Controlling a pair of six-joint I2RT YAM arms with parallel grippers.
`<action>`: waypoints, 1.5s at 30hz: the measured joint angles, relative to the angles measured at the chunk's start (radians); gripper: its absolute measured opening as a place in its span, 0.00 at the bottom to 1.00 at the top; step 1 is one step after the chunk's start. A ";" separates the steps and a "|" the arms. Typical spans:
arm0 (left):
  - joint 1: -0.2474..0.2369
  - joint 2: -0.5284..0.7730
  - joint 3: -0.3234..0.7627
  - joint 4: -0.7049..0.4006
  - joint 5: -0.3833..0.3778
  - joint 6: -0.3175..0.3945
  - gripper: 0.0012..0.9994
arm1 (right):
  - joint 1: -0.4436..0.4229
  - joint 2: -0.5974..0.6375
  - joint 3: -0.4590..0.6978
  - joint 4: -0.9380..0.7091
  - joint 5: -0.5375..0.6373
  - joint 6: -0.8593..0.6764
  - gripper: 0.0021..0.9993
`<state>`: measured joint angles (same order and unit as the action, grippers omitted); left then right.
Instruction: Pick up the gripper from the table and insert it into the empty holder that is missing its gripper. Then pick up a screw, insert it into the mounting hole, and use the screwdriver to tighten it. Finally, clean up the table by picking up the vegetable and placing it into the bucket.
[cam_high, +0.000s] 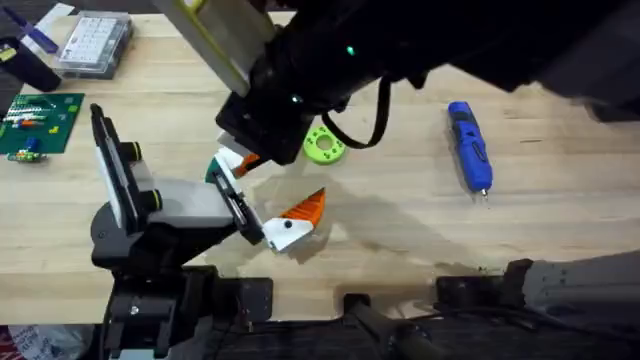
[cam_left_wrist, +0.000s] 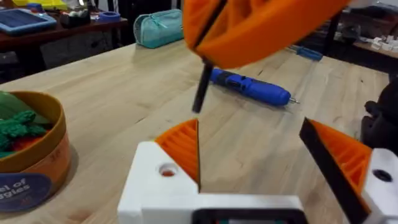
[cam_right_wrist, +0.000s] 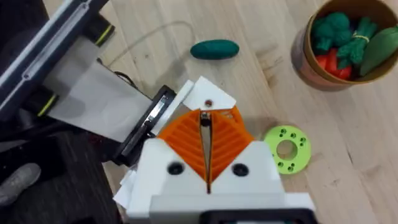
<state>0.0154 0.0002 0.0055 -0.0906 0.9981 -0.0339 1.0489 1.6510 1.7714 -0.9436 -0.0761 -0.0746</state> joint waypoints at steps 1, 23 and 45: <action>0.000 0.000 0.000 0.000 0.000 0.000 0.99 | 0.000 0.001 0.000 0.000 0.000 0.000 0.00; 0.000 0.000 0.000 0.000 0.000 0.000 0.99 | 0.000 0.084 0.001 0.007 0.000 0.000 0.00; 0.000 0.000 0.000 0.000 0.000 0.000 0.99 | 0.000 0.084 0.001 0.023 0.000 -0.009 0.00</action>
<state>0.0154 0.0002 0.0055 -0.0906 0.9981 -0.0340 1.0489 1.7348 1.7721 -0.9203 -0.0759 -0.0839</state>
